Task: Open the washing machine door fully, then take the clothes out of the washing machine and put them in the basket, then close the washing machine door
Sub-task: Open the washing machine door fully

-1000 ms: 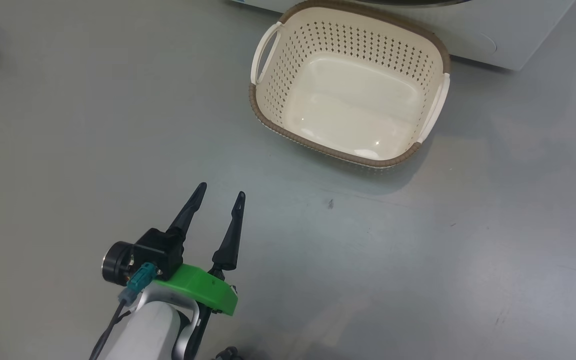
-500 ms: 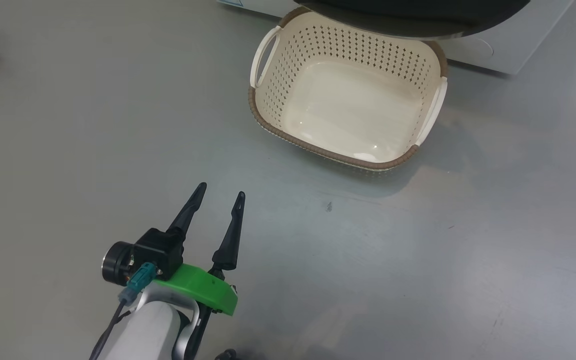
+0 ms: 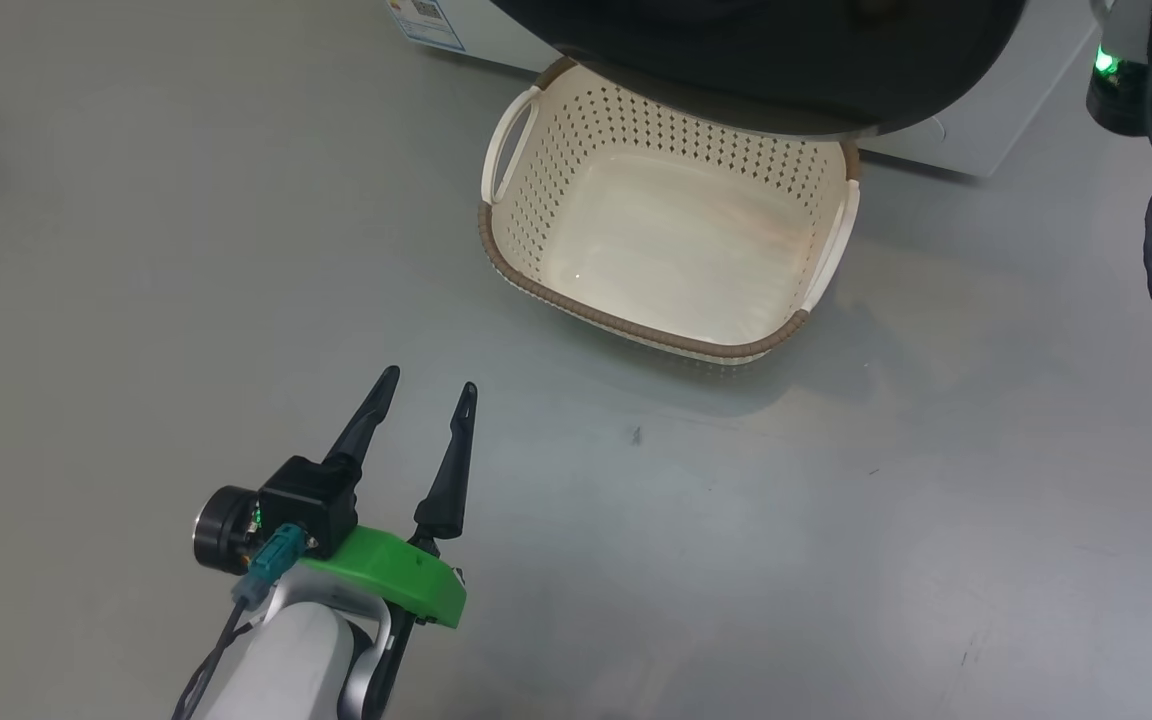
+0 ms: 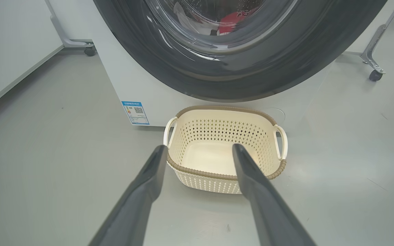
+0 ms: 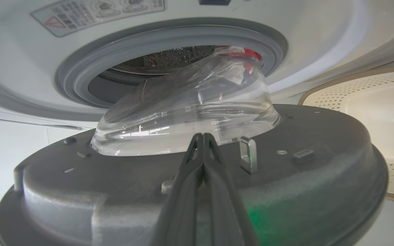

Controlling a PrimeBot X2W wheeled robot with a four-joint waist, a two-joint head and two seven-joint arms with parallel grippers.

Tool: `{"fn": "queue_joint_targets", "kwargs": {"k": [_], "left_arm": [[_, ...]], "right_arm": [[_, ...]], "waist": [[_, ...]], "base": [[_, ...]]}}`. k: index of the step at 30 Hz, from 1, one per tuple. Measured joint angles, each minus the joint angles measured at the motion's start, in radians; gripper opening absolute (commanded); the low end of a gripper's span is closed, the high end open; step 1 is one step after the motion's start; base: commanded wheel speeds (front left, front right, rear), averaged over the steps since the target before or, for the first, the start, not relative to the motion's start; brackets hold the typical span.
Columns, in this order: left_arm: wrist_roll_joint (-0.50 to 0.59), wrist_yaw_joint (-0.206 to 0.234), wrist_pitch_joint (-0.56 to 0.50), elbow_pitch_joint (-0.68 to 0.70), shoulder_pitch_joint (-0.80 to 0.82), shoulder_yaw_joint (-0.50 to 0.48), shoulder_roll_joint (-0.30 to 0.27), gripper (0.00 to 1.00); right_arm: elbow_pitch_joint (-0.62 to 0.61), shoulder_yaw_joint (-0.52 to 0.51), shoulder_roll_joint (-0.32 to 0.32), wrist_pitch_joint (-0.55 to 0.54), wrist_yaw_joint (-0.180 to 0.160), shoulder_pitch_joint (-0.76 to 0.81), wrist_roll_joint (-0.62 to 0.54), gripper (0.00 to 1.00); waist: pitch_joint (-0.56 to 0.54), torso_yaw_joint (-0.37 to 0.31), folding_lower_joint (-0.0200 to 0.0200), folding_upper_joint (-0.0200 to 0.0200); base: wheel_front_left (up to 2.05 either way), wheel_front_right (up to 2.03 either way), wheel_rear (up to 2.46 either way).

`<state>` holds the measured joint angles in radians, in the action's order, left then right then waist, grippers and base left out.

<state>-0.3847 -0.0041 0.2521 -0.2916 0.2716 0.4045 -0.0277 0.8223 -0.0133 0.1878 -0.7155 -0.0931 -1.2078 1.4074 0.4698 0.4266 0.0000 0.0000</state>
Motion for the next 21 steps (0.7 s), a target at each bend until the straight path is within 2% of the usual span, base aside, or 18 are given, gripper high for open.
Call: {"fn": "queue_joint_targets", "kwargs": {"k": [14, 21], "left_arm": [[0.009, 0.000, 0.000, -0.014, -0.004, -0.005, 0.000, 1.00], [0.027, 0.000, 0.000, -0.017, -0.007, -0.011, 0.000, 1.00]], "right_arm": [[0.021, 0.014, -0.007, -0.020, 0.021, 0.059, 0.000, 0.00], [0.027, 0.032, -0.031, -0.041, 0.030, 0.092, 0.000, 0.00]], "waist": [[-0.050, -0.023, 0.0000, 0.0000], [-0.078, -0.031, 0.0000, 0.0000]], "base": [[0.00, 0.00, 0.00], [0.00, 0.00, 0.00]]}}
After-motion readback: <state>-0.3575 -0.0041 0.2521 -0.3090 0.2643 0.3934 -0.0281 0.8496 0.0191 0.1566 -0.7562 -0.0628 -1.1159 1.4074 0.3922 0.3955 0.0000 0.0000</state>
